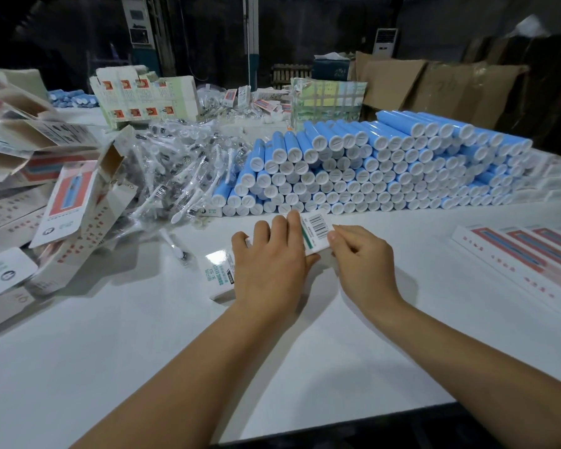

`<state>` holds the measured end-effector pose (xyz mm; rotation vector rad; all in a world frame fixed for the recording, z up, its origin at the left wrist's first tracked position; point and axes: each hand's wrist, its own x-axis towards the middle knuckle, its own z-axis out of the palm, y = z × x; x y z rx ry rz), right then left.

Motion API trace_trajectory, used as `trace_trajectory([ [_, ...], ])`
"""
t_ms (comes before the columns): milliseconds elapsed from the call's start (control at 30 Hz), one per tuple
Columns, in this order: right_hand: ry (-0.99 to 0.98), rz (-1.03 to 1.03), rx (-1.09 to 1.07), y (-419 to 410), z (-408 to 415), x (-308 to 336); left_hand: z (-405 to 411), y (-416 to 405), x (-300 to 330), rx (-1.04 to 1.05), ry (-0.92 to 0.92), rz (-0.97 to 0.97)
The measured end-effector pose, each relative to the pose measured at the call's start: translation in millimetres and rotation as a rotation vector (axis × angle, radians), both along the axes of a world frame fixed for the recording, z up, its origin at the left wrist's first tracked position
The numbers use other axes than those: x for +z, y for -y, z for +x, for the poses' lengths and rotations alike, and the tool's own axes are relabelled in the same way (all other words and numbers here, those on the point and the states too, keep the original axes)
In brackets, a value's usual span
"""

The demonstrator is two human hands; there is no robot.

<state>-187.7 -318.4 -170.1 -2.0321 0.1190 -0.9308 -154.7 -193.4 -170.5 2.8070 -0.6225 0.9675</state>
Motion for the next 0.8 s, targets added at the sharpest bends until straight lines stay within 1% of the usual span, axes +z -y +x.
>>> trace_trajectory([
  [167, 0.031, -0.096, 0.042, 0.1, -3.5, 3.8, -0.6, -3.8, 2.0, -0.006, -0.004, 0.012],
  [233, 0.004, -0.033, 0.063, -1.1, -2.4, 5.1, 0.4, -5.2, 2.6, -0.011, -0.011, 0.005],
  [467, -0.085, 0.369, 0.117, 2.8, 3.6, 5.5, -0.2, -0.7, -2.7, -0.061, -0.049, 0.039],
  [667, -0.108, 0.291, 0.102, 3.0, 5.7, 2.2, 1.1, 0.0, -5.4, -0.054, -0.083, 0.091],
  [800, -0.126, 0.38, 0.117, 5.0, 6.0, 2.7, 3.4, -1.0, -3.6, -0.048, -0.12, 0.088],
])
